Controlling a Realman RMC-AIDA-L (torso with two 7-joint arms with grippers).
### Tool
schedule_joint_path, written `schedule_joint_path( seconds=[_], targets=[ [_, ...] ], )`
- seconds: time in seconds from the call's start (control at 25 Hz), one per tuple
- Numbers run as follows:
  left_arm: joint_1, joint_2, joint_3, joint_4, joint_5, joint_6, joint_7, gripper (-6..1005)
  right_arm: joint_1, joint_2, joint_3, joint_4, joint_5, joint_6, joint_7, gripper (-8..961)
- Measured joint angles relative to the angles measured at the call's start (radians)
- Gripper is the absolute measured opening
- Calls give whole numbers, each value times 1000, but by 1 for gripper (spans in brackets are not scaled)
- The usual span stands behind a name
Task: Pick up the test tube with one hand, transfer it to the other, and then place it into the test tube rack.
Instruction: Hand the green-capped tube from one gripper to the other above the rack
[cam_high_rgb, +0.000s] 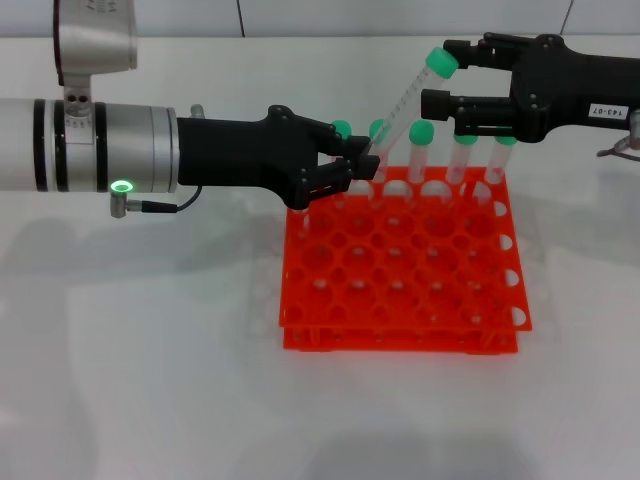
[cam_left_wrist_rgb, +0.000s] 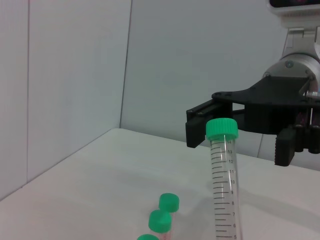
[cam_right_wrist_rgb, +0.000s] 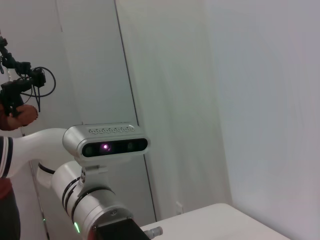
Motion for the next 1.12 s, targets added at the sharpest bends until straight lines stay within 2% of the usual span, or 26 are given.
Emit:
schedule_joint_path(
  seconds=[1.12],
  targets=[
    [-2,-2,2,0,0,2,0,193,15,0,-12,1,0,26,0,452]
  ],
)
